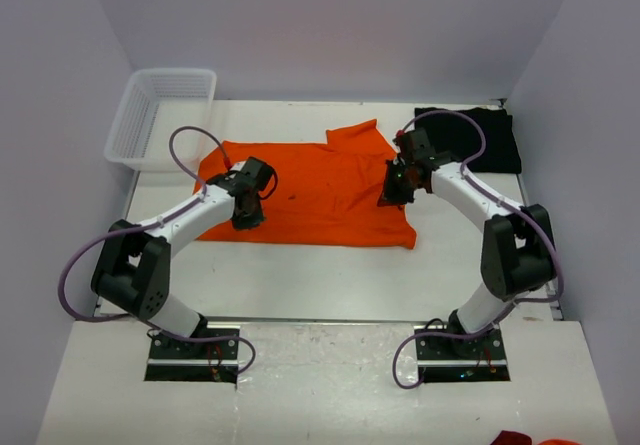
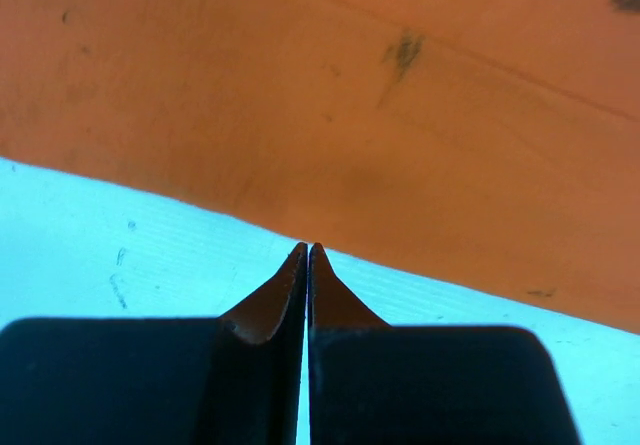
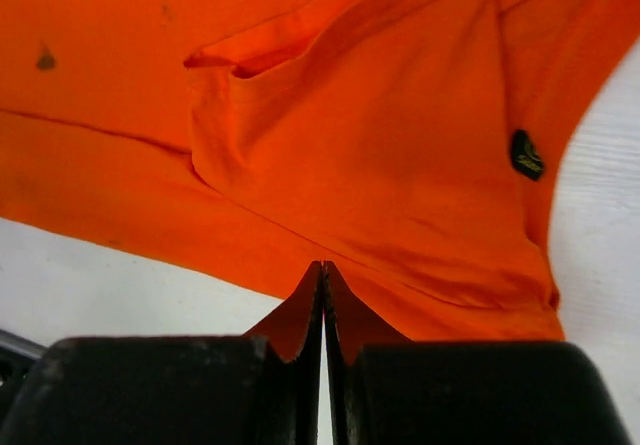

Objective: Fold and stack the t-shirts
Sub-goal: Fold the flattened tshirt in 1/3 of the way

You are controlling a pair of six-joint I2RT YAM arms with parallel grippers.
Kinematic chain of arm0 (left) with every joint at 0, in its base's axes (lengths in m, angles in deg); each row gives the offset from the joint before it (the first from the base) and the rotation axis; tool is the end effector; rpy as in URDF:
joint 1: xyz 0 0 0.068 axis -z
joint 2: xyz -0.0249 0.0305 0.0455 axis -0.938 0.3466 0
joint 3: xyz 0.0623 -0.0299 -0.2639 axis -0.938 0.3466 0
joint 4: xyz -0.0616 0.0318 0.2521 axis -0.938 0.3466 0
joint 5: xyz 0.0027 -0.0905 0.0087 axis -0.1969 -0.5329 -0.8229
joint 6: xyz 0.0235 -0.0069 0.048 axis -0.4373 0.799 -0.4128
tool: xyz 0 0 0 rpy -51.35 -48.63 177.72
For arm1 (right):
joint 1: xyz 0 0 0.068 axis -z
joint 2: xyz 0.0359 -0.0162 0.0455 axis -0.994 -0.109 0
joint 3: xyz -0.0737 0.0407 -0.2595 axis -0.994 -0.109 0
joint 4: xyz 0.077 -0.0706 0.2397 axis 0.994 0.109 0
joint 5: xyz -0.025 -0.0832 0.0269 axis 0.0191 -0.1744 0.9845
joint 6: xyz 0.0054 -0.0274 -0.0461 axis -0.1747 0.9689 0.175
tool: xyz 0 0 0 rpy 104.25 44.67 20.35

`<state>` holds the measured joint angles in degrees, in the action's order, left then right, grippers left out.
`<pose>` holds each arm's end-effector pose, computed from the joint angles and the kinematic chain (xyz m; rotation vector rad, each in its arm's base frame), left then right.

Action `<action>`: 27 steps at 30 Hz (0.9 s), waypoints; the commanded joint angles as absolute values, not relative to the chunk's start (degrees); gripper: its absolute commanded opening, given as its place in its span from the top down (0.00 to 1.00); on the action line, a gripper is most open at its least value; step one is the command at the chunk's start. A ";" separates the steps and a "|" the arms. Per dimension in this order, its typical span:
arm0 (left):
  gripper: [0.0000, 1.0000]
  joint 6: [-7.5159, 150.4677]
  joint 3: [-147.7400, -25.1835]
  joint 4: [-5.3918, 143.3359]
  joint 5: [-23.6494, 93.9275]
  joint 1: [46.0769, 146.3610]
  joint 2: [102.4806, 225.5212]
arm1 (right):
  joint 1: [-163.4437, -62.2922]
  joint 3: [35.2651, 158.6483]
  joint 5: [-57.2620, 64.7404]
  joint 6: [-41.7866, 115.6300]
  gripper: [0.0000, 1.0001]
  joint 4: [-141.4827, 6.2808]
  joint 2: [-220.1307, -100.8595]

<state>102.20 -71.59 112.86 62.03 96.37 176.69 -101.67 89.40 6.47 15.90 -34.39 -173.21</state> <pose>0.2596 -0.1175 0.2007 -0.4360 2.6723 0.1313 0.3211 0.1106 0.2307 0.1652 2.6714 0.5072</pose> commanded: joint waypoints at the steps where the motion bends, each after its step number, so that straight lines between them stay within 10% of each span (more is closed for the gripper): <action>1: 1.00 100.16 -75.46 109.31 62.22 96.44 177.45 | -103.33 91.63 11.65 16.40 1.00 -37.26 -176.00; 27: 1.00 97.42 -70.20 98.41 57.55 96.61 185.10 | -108.35 84.70 -5.83 7.80 1.00 -36.65 -183.92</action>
<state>98.00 -71.59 100.40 57.33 96.40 186.57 -107.77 86.49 -0.46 11.55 -36.71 -184.12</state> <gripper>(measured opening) 0.002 0.003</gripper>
